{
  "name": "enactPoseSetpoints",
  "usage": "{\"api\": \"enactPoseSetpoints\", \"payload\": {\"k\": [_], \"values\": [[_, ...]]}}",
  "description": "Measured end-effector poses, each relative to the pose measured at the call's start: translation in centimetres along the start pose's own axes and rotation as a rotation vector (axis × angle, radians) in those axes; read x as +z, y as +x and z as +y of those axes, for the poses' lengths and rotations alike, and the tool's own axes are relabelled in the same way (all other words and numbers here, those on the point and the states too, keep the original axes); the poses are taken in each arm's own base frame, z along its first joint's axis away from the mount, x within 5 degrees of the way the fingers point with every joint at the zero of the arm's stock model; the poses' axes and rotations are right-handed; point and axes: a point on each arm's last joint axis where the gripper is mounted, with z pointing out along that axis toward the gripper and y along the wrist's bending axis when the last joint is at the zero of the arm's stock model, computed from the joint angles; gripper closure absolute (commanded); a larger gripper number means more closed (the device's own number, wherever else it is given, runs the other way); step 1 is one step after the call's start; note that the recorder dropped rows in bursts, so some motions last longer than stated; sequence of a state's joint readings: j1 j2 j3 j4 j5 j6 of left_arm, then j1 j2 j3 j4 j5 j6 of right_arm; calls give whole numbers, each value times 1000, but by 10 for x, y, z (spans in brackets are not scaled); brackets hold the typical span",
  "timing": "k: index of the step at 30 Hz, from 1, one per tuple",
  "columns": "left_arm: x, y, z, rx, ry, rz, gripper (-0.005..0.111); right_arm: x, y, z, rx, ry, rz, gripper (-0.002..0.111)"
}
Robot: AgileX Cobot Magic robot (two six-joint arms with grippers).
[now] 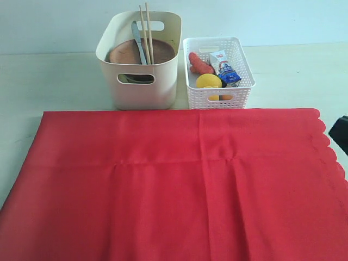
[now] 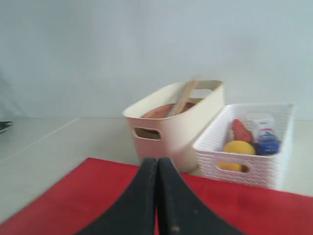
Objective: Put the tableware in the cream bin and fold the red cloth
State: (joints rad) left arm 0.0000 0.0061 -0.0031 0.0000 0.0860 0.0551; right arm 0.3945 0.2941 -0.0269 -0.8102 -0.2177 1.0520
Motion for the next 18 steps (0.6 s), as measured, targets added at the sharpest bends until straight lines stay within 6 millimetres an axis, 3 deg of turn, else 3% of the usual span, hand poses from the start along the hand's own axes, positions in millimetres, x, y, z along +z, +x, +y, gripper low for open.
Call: {"api": "enactPoseSetpoints", "payload": {"k": [6, 18], "values": [[0, 0, 0, 0, 0, 0, 104, -4, 20, -21, 30, 217, 163, 108], [0, 0, 0, 0, 0, 0, 104, -4, 22, -20, 38, 212, 184, 108]]}}
